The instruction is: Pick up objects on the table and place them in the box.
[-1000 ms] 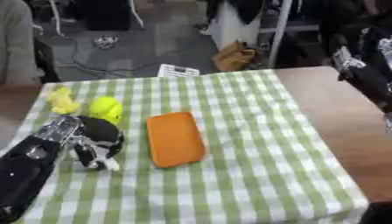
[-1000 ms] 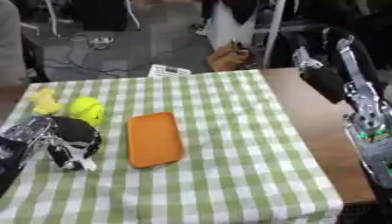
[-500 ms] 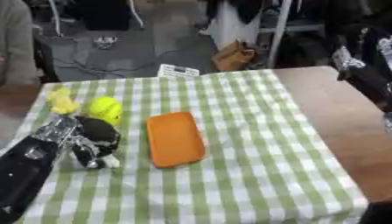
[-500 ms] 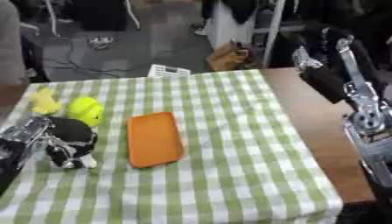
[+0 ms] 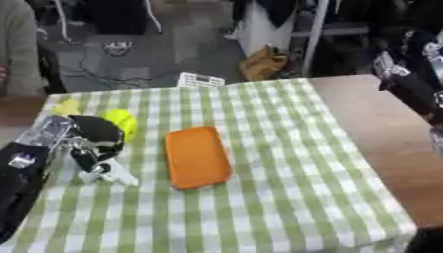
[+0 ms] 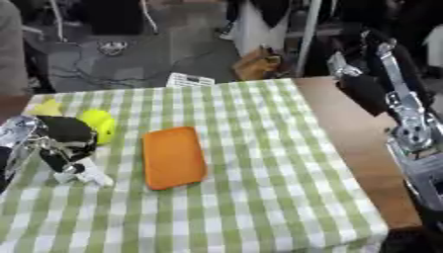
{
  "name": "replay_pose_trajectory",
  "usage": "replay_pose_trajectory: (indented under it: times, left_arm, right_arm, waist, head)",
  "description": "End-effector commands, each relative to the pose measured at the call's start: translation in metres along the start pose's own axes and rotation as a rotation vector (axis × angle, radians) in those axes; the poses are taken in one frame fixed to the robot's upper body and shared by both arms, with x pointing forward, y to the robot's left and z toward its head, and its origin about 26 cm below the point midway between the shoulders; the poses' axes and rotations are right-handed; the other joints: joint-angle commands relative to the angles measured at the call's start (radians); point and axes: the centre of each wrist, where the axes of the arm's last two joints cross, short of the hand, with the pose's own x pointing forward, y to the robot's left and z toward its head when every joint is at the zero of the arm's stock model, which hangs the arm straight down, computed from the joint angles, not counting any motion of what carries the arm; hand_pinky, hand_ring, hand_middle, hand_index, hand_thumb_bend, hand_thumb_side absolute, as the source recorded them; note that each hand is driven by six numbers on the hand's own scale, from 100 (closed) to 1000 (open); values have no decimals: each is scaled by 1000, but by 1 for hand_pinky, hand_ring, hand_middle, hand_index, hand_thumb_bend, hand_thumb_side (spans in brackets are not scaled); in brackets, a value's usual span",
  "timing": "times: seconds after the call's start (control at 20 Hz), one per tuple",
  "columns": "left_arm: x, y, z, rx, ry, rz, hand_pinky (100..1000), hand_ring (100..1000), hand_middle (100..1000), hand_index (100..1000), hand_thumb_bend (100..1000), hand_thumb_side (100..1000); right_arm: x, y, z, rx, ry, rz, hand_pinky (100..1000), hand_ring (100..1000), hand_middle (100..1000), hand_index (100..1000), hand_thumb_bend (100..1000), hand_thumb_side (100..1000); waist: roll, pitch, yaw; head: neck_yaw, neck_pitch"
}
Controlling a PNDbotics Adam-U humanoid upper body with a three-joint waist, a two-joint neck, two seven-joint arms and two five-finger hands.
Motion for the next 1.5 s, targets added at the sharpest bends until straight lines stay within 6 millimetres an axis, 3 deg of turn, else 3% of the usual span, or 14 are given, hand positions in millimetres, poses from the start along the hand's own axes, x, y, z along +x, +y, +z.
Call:
replay_pose_trajectory:
  times: [0.05,0.2,0.25,0.35,0.7,0.75,0.9,1.0,1.1,1.2,1.25,1.3,1.35,1.5]
  left_arm:
    - [-15,19,17,-168,-142,-93,623,468,322,369,397,100]
    - [-14,18,16,-190,-161,-68,644,566,538,573,454,100]
    - [-12,14,14,-197,-179,-54,674,711,791,795,580,262]
    - [-11,9,11,-212,-209,-32,705,797,881,882,706,422]
    - [-8,4,8,-246,-241,-5,732,844,909,917,719,493]
    - [-9,6,10,-250,-230,-8,736,853,918,922,639,329]
    - [-11,12,14,-268,-179,-34,752,869,926,922,644,267]
    - [-12,15,16,-258,-161,-51,756,867,918,924,962,714]
    - [-12,16,18,-246,-156,-61,757,868,918,925,986,751]
    - [-14,16,20,-226,-149,-62,770,876,921,908,1000,1000]
    - [-14,17,21,-216,-145,-62,820,892,930,903,719,1000]
    - [-15,18,22,-196,-135,-59,820,892,930,903,719,1000]
    - [-17,20,25,-160,-117,-47,939,961,966,942,100,1000]
    - [-18,20,26,-53,-48,2,1000,1000,995,970,100,1000]
  right_arm:
    - [3,-8,-4,-7,-22,19,352,557,582,821,274,643]
    - [3,-8,-4,-6,-22,20,352,557,582,821,274,644]
    - [3,-8,-4,-6,-22,19,352,557,582,820,274,643]
    - [3,-7,-4,-5,-22,19,352,557,582,820,274,644]
    - [3,-7,-4,-4,-23,17,352,556,582,819,274,643]
    - [3,-7,-4,-4,-23,17,352,556,582,820,273,643]
    - [3,-7,-4,-5,-23,17,352,557,582,820,273,643]
    - [3,-7,-4,-5,-23,18,352,557,582,820,273,643]
    - [3,-7,-4,-5,-24,17,352,557,582,820,273,643]
    - [3,-7,-4,-5,-22,17,352,557,582,820,272,643]
    - [3,-7,-4,-5,-22,17,352,557,582,820,272,644]
    - [3,-7,-4,-5,-22,17,352,557,582,820,272,644]
    - [3,-7,-4,-6,-21,17,352,557,582,820,270,645]
    - [3,-7,-4,-6,-22,17,352,557,582,820,269,645]
  waist:
    - [-2,-18,0]
    - [-2,-18,0]
    - [-3,-18,0]
    - [-3,-18,0]
    - [-3,-17,0]
    - [-3,-17,0]
    - [-3,-17,0]
    - [-3,-17,0]
    - [-3,-17,-1]
    - [-3,-17,0]
    - [-3,-17,0]
    - [-2,-16,0]
    - [-2,-17,0]
    - [-2,-17,-1]
  head:
    - [-2,2]
    - [-3,0]
    - [-3,0]
    - [-4,-1]
    - [-5,-2]
    - [-5,-4]
    - [-5,-10]
    - [-5,-10]
    - [-6,-10]
    - [-7,-9]
    - [-7,-9]
    - [-7,-10]
    - [-8,-10]
    - [-8,-9]
